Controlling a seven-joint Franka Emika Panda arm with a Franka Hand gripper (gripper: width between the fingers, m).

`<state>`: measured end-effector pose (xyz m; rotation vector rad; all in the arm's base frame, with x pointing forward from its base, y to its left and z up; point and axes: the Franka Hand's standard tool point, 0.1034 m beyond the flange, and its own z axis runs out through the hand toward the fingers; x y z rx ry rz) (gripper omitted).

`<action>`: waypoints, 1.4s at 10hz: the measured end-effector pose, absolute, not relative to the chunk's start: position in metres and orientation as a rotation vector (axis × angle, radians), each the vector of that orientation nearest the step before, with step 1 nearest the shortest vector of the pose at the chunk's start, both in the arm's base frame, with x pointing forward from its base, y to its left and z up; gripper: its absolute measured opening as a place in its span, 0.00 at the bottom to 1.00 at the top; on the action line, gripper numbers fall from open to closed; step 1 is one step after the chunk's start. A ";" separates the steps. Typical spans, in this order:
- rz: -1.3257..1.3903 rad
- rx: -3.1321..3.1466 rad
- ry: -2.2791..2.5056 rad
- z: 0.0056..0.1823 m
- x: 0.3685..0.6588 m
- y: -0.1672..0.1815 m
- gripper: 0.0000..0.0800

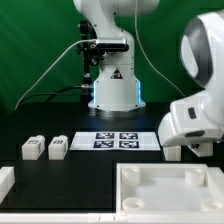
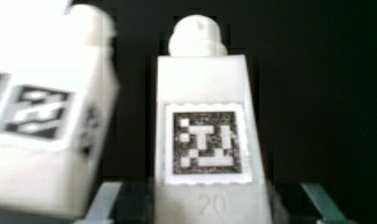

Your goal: Assemble one leg

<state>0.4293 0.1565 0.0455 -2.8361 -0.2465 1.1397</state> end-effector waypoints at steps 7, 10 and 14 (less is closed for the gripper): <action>0.331 -3.010 -0.232 0.110 0.499 0.136 0.36; -0.164 -2.991 -0.260 0.148 0.566 0.099 0.36; -0.785 -2.952 -0.193 0.166 0.586 0.081 0.36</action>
Offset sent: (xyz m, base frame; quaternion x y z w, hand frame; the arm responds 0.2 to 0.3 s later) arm 0.0482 -0.0202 0.0739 -0.0226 0.2487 -0.0214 0.9681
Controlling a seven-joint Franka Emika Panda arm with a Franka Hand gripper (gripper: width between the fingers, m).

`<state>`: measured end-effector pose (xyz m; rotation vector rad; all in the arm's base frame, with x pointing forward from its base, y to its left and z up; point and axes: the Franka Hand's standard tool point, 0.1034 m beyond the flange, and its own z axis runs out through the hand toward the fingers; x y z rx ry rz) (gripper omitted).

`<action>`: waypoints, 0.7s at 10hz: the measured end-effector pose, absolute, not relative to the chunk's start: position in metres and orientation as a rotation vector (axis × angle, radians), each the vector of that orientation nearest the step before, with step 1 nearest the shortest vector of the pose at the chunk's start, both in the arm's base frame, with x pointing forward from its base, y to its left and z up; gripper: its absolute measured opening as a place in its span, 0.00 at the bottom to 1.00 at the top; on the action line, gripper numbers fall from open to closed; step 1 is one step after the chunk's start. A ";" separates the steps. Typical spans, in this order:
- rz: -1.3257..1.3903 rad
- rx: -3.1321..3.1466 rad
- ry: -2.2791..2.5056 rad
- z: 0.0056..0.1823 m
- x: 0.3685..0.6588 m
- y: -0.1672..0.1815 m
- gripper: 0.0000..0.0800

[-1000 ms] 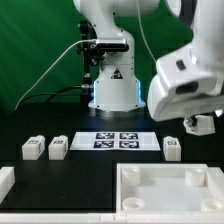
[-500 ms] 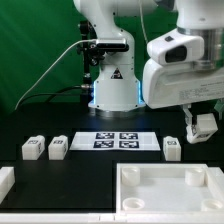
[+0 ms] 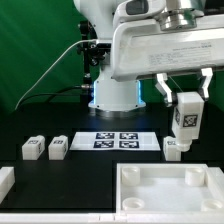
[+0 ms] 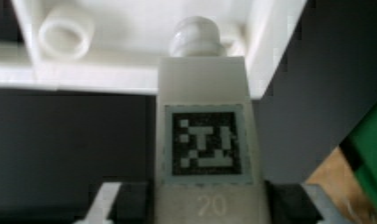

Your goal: Assemble one leg

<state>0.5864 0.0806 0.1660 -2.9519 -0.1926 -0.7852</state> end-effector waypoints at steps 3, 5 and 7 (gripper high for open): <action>-1.000 -2.919 -0.183 0.157 0.582 0.080 0.36; -0.833 -2.926 -0.216 0.093 0.591 0.103 0.37; -0.943 -2.893 -0.203 0.108 0.615 0.105 0.37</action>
Offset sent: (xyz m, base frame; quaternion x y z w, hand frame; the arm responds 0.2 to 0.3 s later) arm -0.0037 0.0607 -0.0871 0.0096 0.1148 0.0119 0.9933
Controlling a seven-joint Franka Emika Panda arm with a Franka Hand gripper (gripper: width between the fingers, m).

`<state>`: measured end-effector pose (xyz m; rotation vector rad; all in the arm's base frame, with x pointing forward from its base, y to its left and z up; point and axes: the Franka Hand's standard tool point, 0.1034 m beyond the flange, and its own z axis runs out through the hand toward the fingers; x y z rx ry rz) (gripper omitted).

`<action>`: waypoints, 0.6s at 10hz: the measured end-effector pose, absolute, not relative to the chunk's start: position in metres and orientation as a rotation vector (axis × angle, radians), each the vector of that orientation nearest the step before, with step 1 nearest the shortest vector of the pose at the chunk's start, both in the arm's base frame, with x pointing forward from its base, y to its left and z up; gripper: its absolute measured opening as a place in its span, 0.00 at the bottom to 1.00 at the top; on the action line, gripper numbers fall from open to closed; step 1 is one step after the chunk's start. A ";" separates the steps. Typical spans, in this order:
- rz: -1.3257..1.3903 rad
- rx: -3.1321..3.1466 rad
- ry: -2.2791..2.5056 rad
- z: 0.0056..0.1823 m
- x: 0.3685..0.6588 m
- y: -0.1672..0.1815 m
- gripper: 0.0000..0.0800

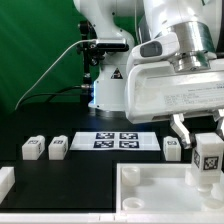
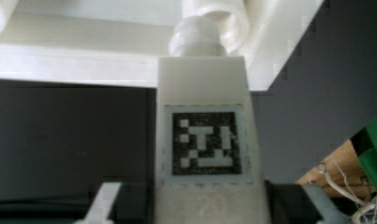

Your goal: Assemble one leg

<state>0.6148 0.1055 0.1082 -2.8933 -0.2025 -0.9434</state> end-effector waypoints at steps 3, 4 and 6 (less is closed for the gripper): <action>-0.963 -2.875 -0.202 0.112 0.631 0.115 0.37; -0.962 -2.874 -0.206 0.112 0.630 0.116 0.37; -0.956 -2.878 -0.203 0.107 0.629 0.114 0.37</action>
Offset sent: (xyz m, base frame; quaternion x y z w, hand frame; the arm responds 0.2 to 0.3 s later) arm 0.0008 0.0093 0.0087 -0.0014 -0.0016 -0.0010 1.0000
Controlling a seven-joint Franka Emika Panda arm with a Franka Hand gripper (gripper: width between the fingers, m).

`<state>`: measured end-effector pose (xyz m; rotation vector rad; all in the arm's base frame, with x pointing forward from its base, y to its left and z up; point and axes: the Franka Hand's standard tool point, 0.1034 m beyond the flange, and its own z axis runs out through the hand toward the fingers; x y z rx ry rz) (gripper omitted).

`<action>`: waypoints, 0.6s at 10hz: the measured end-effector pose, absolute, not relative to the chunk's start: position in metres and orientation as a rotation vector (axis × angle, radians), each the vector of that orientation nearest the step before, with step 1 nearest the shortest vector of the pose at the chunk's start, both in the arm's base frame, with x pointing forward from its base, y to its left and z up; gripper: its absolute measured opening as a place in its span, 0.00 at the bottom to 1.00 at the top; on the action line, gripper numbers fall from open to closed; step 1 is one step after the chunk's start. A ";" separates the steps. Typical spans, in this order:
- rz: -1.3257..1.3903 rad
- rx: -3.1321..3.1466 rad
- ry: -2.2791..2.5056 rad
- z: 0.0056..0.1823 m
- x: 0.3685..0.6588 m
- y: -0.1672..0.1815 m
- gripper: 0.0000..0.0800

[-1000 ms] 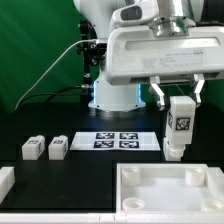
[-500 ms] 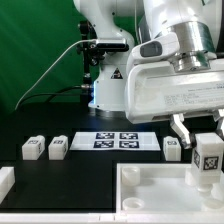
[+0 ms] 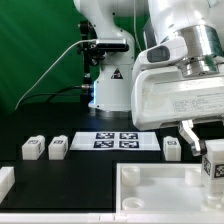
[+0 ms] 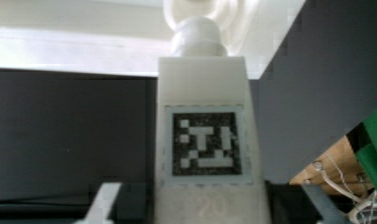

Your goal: Assemble one leg

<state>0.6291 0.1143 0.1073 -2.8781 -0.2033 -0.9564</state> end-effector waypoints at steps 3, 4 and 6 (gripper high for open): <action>-0.928 -2.885 -0.210 0.094 0.623 0.118 0.37; -0.935 -2.883 -0.210 0.094 0.623 0.118 0.37; -0.920 -2.890 -0.206 0.084 0.620 0.116 0.37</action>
Offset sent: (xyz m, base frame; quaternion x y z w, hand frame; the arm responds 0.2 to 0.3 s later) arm -0.0090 0.0059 -0.0095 -0.0018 0.0003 0.0029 1.0000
